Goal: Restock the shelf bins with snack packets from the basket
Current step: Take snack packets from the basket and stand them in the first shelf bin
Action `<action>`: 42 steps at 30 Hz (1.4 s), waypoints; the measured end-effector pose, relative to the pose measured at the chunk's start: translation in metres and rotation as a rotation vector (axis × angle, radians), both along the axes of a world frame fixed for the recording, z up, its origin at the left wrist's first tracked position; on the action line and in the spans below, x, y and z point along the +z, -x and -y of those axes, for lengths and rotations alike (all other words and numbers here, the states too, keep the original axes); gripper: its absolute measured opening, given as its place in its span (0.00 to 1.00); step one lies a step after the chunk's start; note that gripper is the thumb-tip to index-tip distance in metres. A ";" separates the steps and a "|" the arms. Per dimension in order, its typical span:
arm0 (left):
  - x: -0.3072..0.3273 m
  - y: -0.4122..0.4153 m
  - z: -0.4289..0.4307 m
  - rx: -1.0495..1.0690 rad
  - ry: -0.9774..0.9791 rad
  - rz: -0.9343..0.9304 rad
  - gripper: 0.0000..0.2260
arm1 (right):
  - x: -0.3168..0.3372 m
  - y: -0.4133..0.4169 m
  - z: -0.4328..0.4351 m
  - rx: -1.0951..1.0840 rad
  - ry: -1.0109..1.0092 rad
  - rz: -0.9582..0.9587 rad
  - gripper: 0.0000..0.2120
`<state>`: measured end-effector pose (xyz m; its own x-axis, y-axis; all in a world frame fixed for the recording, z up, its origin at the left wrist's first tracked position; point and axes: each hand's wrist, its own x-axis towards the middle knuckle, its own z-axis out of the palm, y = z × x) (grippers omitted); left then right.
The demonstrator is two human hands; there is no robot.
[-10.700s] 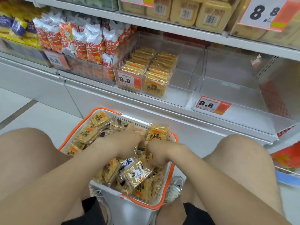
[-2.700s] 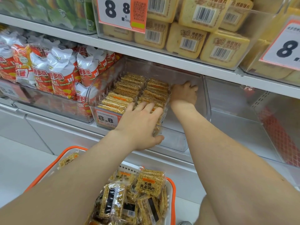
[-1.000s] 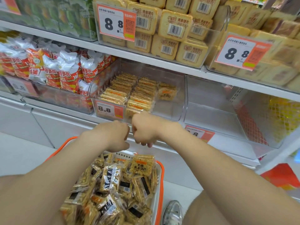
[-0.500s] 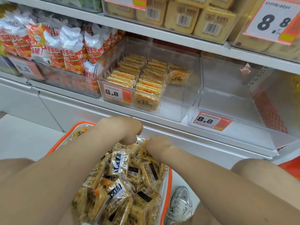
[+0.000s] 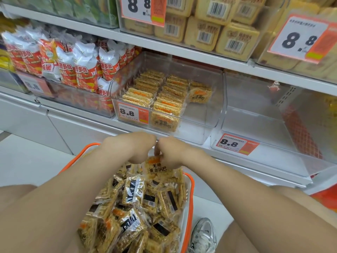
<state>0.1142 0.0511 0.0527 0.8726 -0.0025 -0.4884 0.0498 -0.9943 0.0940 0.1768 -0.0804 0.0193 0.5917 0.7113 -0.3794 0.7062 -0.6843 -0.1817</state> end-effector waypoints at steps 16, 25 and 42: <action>0.031 0.015 -0.007 0.815 1.132 0.456 0.12 | 0.099 -0.009 0.036 -0.108 -0.459 -0.141 0.23; 0.026 -0.001 -0.007 0.841 1.177 0.564 0.06 | 0.100 -0.021 0.036 -0.144 -0.489 -0.104 0.20; 0.015 -0.037 0.018 0.068 0.192 0.821 0.17 | 0.096 -0.087 0.033 -0.415 -0.307 0.821 0.23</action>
